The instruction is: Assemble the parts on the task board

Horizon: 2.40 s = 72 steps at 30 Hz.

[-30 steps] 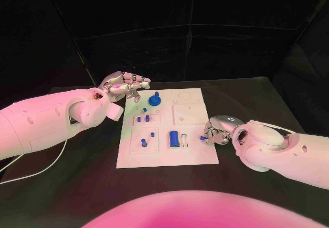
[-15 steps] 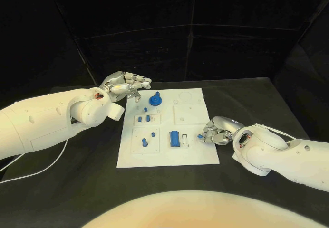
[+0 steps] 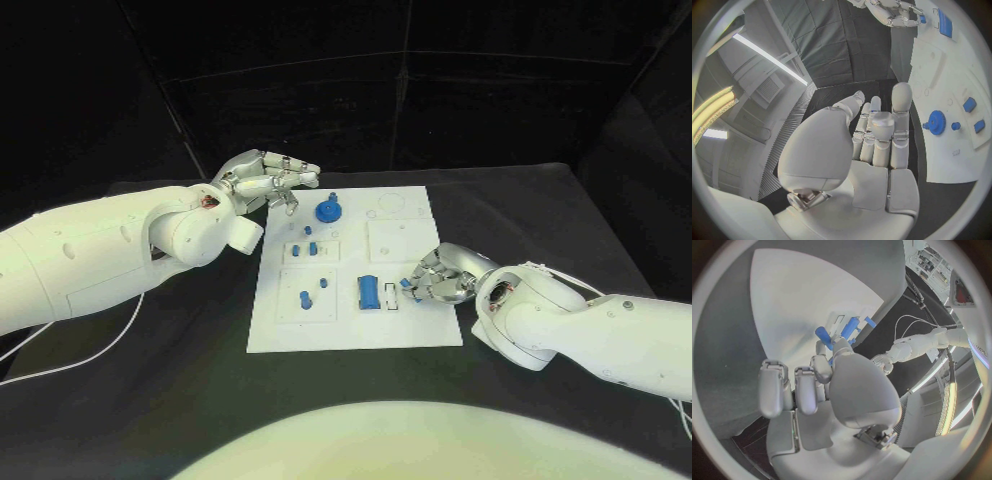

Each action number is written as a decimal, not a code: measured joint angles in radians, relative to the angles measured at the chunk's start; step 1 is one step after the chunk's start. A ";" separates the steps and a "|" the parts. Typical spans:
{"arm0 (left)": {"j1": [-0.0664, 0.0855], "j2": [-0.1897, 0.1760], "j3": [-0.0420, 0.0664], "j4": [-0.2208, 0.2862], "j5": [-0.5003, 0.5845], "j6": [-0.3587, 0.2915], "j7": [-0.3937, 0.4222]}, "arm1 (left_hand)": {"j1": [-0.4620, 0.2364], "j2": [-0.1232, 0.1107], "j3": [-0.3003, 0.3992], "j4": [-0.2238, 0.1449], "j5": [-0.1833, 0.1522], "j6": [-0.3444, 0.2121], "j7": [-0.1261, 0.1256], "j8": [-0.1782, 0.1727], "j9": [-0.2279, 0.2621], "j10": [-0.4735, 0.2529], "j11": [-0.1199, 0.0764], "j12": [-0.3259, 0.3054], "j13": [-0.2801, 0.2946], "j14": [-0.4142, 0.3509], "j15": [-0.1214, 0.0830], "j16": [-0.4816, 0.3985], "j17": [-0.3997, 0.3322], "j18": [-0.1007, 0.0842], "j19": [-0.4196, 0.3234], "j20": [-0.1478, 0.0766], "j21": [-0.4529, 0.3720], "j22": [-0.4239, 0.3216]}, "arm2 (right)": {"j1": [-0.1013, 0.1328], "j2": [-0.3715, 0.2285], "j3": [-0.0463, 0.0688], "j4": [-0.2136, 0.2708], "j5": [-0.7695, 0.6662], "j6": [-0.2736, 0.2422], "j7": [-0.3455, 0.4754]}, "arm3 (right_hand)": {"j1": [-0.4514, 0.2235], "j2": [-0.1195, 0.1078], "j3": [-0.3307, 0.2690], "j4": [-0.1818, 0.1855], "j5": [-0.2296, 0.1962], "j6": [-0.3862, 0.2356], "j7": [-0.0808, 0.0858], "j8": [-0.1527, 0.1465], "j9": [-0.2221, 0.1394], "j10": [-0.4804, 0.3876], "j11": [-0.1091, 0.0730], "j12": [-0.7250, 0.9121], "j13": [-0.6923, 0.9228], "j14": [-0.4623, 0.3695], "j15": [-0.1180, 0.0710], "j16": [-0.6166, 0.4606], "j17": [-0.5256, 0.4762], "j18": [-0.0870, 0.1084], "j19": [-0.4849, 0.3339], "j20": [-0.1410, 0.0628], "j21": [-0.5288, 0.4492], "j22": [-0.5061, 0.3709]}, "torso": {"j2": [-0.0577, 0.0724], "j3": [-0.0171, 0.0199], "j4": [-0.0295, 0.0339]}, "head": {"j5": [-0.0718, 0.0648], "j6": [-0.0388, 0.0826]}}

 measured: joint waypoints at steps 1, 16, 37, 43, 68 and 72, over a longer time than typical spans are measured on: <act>0.000 0.000 0.000 0.000 0.000 0.000 0.000 | 0.000 0.000 0.000 0.000 0.000 0.000 0.000 0.000 0.000 0.000 0.000 0.000 0.000 0.000 0.000 0.000 0.000 0.000 0.000 0.000 0.000 0.000 | 0.000 0.007 0.000 -0.004 0.006 0.002 0.000 | -0.008 -0.003 0.001 0.006 0.000 0.002 -0.001 0.000 0.000 0.001 -0.001 0.003 0.001 0.000 0.000 0.000 0.000 0.000 0.000 0.000 0.000 0.000 | 0.000 0.0002 -0.0001 | 0.000 0.000; 0.000 0.001 0.000 0.001 0.000 0.001 -0.002 | 0.000 0.000 0.000 0.000 0.000 0.000 0.000 0.000 0.000 0.000 0.000 0.000 0.001 0.000 0.000 0.000 0.000 0.000 0.000 0.000 -0.004 0.000 | 0.000 0.066 0.000 -0.032 0.037 0.035 -0.028 | -0.046 -0.014 -0.001 0.032 0.016 0.014 -0.007 0.003 -0.002 0.016 -0.001 0.023 0.017 0.004 -0.003 0.000 0.001 0.000 0.004 -0.004 0.000 0.000 | 0.000 0.0008 -0.0017 | 0.001 0.000; 0.000 0.002 0.000 0.000 0.000 0.003 -0.004 | 0.000 0.000 0.000 0.000 0.000 0.000 0.000 0.000 0.000 0.000 0.000 0.000 0.001 0.000 0.000 0.000 0.000 0.000 0.000 0.000 -0.004 -0.001 | 0.000 0.087 0.000 -0.048 0.024 0.041 -0.061 | -0.128 -0.028 -0.044 0.094 -0.028 0.032 -0.011 0.014 0.003 0.039 -0.003 0.060 0.047 0.004 -0.003 0.000 0.000 0.000 0.004 -0.004 0.004 0.000 | -0.001 0.0005 -0.0013 | 0.004 0.000; 0.000 0.002 0.000 0.000 0.000 0.004 -0.005 | 0.000 0.000 0.000 0.000 0.000 0.000 0.000 0.000 0.000 0.000 0.000 0.000 0.001 0.000 0.000 0.000 0.000 0.000 0.000 0.000 -0.004 -0.001 | 0.000 0.088 0.000 -0.050 0.018 0.041 -0.062 | -0.151 -0.016 -0.076 0.111 -0.138 0.032 -0.011 0.021 0.007 0.039 -0.004 0.062 0.050 0.004 -0.003 0.000 0.000 0.000 0.004 -0.004 0.004 0.000 | -0.001 0.0006 -0.0013 | 0.004 0.000; 0.000 -0.002 0.000 0.001 0.000 0.008 -0.008 | 0.000 0.000 0.000 0.000 0.000 0.000 0.000 0.000 0.000 -0.004 0.004 0.000 0.001 0.000 0.000 0.000 -0.001 0.000 0.000 0.000 -0.004 -0.002 | 0.000 0.014 0.000 0.006 0.002 0.042 -0.017 | -0.111 -0.025 -0.108 0.071 -0.219 0.032 -0.011 0.029 0.013 0.046 -0.003 0.071 0.050 0.004 -0.003 0.000 0.000 0.000 0.004 -0.004 0.004 0.000 | -0.001 0.0006 -0.0028 | 0.002 0.000; 0.000 -0.002 0.000 0.001 0.000 0.009 -0.009 | 0.000 0.000 0.000 0.000 0.000 0.000 0.000 0.000 0.000 -0.004 0.004 0.000 0.001 0.000 0.000 0.000 -0.001 0.000 0.000 0.000 -0.004 -0.002 | 0.000 0.006 0.000 0.009 0.001 0.048 -0.007 | -0.111 -0.025 -0.111 0.068 -0.224 0.032 -0.011 0.033 0.013 0.046 -0.003 0.072 0.050 0.004 -0.003 0.000 0.000 0.000 0.004 -0.004 0.004 0.000 | -0.001 0.0005 -0.0031 | 0.002 0.000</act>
